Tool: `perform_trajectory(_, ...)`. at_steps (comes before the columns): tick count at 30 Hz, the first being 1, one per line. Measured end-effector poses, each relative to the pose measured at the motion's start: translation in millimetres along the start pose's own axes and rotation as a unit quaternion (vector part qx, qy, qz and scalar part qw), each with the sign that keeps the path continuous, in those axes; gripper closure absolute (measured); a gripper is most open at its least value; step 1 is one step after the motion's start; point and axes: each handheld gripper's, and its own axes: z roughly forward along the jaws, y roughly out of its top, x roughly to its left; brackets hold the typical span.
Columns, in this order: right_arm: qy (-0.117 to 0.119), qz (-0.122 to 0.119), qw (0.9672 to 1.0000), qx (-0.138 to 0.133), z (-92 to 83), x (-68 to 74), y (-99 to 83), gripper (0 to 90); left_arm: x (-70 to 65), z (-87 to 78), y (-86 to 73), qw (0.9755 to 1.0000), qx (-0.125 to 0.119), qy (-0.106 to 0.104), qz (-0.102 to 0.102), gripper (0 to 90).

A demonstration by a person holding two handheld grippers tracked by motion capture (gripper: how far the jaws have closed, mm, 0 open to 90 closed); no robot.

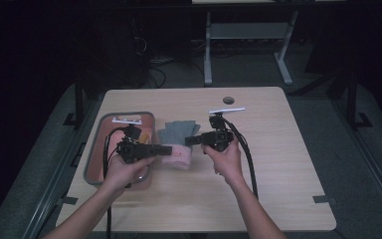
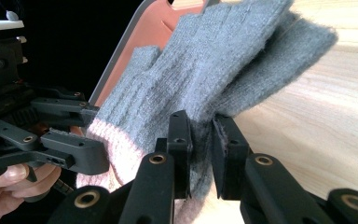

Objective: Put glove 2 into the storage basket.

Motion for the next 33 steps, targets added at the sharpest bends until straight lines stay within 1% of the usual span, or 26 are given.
perform_trajectory(2,0.001,-0.006,1.0,0.0,1.9,1.1,2.2,78.5,2.1,-2.5,1.1,1.0,-0.001,0.001,0.002,62.2)
perform_trajectory(6,0.002,-0.009,1.0,0.001,5.5,4.7,6.8,78.5,4.8,-7.6,3.2,1.0,-0.006,0.0,-0.001,62.2)
perform_trajectory(7,0.005,-0.005,1.0,0.002,6.1,5.8,7.8,78.5,5.4,-9.4,3.5,1.0,-0.005,-0.001,-0.001,62.3)
perform_trajectory(8,0.006,-0.008,0.9999,0.002,7.0,6.4,8.9,78.5,5.8,-10.7,3.9,1.0,-0.009,-0.002,-0.002,62.3)
perform_trajectory(9,0.007,-0.011,0.9999,0.002,7.8,7.3,10.0,78.5,6.3,-12.6,4.2,1.0,-0.009,-0.002,-0.001,62.4)
perform_trajectory(16,0.01,-0.022,0.9997,0.002,14.0,19.0,19.5,78.5,11.5,-25.3,7.3,0.9998,-0.02,-0.001,-0.002,62.8)
perform_trajectory(27,0.024,-0.029,0.9993,0.001,25.8,30.2,28.5,78.5,18.6,-41.5,8.7,0.9995,-0.026,0.013,-0.008,64.5)
perform_trajectory(33,0.031,-0.032,0.999,0.005,32.5,36.1,34.8,78.5,22.8,-50.0,9.7,0.9993,-0.029,0.021,-0.014,65.9)
